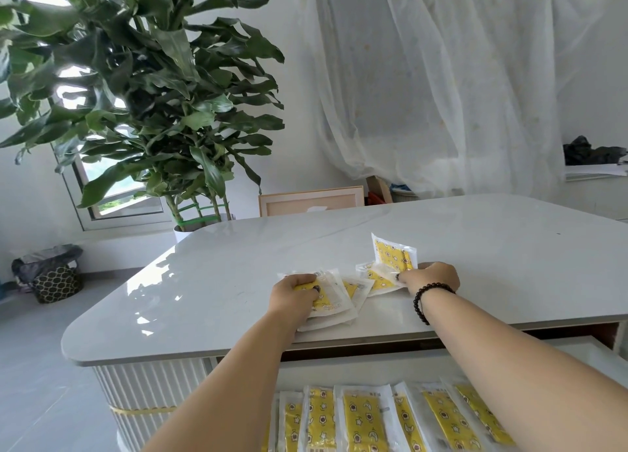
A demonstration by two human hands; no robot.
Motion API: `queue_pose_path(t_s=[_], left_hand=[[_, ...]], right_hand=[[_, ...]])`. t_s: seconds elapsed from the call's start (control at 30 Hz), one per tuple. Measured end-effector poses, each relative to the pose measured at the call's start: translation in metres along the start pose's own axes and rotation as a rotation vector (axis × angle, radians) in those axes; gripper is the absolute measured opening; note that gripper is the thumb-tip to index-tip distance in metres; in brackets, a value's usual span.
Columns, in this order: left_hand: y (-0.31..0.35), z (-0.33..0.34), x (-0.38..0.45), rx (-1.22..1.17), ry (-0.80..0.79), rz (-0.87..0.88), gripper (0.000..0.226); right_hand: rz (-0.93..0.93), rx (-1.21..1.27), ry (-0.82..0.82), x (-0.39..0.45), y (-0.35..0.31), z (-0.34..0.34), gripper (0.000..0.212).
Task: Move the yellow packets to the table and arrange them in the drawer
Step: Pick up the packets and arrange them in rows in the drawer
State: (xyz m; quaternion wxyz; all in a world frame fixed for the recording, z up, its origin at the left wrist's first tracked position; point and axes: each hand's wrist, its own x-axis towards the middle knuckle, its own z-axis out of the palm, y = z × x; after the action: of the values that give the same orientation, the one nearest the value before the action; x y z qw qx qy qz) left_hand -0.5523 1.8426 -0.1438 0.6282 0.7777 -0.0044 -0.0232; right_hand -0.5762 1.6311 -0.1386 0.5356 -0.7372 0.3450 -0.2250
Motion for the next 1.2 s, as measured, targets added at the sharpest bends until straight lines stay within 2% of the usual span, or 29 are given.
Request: queue_pose_path(t_s=[0.17, 0.33, 0.47, 0.57, 0.67, 0.77, 0.87, 0.93, 1.03, 1.13, 1.2], left_hand=[[0.005, 0.001, -0.008, 0.065, -0.009, 0.009, 0.028], [0.014, 0.002, -0.02, 0.019, -0.022, -0.007, 0.029], [0.031, 0.001, -0.034, -0.065, -0.043, -0.019, 0.028], [0.046, -0.001, -0.048, -0.078, -0.053, -0.017, 0.026], [0.054, -0.001, -0.062, -0.061, -0.044, -0.041, 0.023], [0.058, 0.001, -0.084, -0.014, -0.057, -0.119, 0.009], [0.061, 0.0, -0.117, -0.126, -0.191, -0.236, 0.032], [0.071, -0.004, -0.145, -0.273, -0.329, -0.325, 0.06], [0.084, -0.007, -0.179, -0.464, -0.502, -0.37, 0.077], [0.089, -0.003, -0.202, -0.512, -0.528, -0.351, 0.066], [0.087, -0.002, -0.21, -0.519, -0.467, -0.268, 0.04]], right_hand=[[-0.009, 0.212, 0.068, -0.012, -0.013, -0.02, 0.024], [-0.042, 0.313, 0.031, -0.036, -0.038, -0.052, 0.033], [-0.071, 0.343, -0.049, -0.062, -0.053, -0.076, 0.011], [-0.085, 0.405, -0.091, -0.078, -0.064, -0.089, 0.022], [-0.075, 0.399, -0.119, -0.094, -0.074, -0.096, 0.018], [-0.081, 0.434, -0.187, -0.112, -0.082, -0.097, 0.03], [-0.12, 0.507, -0.245, -0.124, -0.086, -0.094, 0.061], [-0.146, 0.536, -0.297, -0.136, -0.087, -0.095, 0.054], [-0.161, 0.564, -0.338, -0.167, -0.093, -0.104, 0.016], [-0.174, 0.639, -0.354, -0.187, -0.094, -0.11, 0.014], [-0.181, 0.687, -0.345, -0.195, -0.094, -0.114, 0.017]])
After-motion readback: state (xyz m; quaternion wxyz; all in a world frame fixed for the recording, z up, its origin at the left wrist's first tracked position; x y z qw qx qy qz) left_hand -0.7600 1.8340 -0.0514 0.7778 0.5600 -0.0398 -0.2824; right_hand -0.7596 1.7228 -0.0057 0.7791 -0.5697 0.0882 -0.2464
